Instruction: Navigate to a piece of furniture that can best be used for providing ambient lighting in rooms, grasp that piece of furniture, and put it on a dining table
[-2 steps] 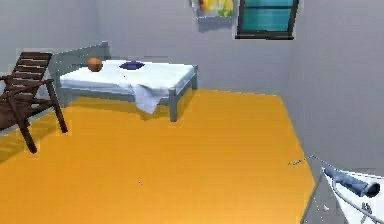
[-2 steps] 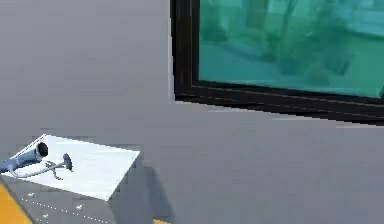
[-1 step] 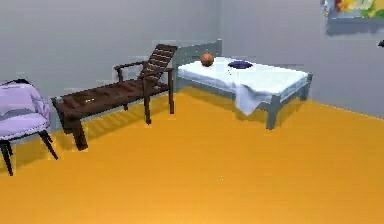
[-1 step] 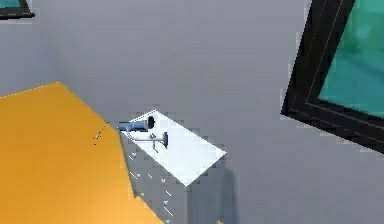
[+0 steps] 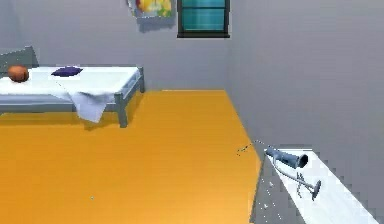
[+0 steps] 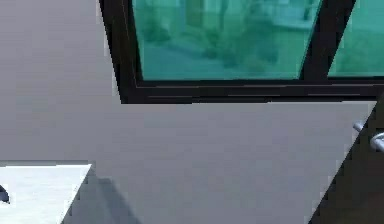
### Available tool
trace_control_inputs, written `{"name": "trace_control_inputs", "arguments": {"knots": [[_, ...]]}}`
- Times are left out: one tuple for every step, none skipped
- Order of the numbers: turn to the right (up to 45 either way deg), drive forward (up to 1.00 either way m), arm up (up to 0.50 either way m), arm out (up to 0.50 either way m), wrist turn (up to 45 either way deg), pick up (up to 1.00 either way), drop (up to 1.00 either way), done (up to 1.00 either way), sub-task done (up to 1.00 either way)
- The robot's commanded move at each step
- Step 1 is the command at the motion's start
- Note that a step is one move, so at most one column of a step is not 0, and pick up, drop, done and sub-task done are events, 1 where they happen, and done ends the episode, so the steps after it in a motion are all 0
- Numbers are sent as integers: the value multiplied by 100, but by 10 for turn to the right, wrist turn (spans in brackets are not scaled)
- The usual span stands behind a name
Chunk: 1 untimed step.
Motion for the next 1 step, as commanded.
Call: {"name": "trace_control_inputs", "arguments": {"knots": [[60,0,0,0,0,0,0,0,0]]}}
